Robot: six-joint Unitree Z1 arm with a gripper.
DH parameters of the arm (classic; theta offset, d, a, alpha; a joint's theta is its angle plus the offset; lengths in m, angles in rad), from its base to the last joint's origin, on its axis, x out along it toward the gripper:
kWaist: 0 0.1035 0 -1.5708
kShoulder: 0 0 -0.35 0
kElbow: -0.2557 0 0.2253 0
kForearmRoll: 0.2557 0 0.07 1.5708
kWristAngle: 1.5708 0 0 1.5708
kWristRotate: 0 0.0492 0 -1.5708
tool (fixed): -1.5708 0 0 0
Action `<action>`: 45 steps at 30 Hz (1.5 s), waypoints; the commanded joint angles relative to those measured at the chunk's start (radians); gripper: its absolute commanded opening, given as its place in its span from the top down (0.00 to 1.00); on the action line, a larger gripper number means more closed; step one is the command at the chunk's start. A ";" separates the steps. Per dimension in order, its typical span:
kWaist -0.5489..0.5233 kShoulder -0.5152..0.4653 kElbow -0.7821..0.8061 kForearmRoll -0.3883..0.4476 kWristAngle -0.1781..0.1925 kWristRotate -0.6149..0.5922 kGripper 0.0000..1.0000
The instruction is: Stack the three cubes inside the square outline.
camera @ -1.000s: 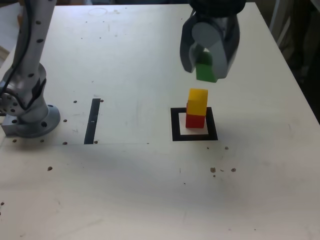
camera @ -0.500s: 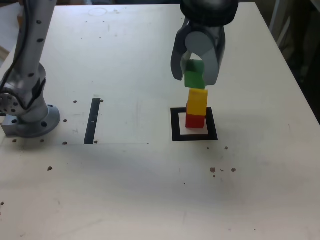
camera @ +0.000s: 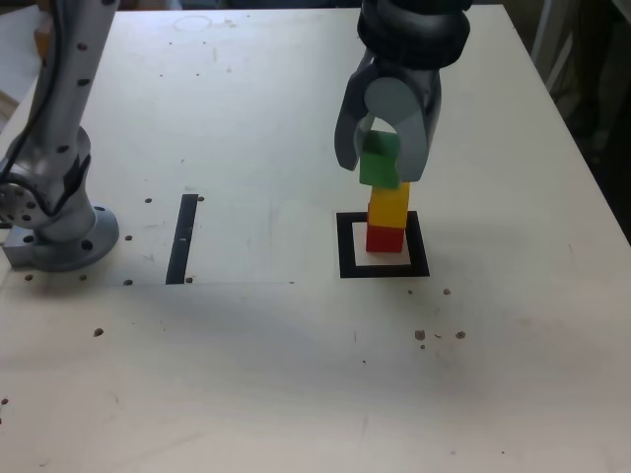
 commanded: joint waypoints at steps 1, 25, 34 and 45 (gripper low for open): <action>0.005 0.017 -0.005 0.010 -0.003 0.005 0.91; 0.018 0.046 -0.010 0.007 -0.018 0.011 0.59; 0.018 0.046 -0.023 0.007 0.001 0.017 0.44; 0.018 0.046 -0.015 0.007 -0.004 0.017 0.09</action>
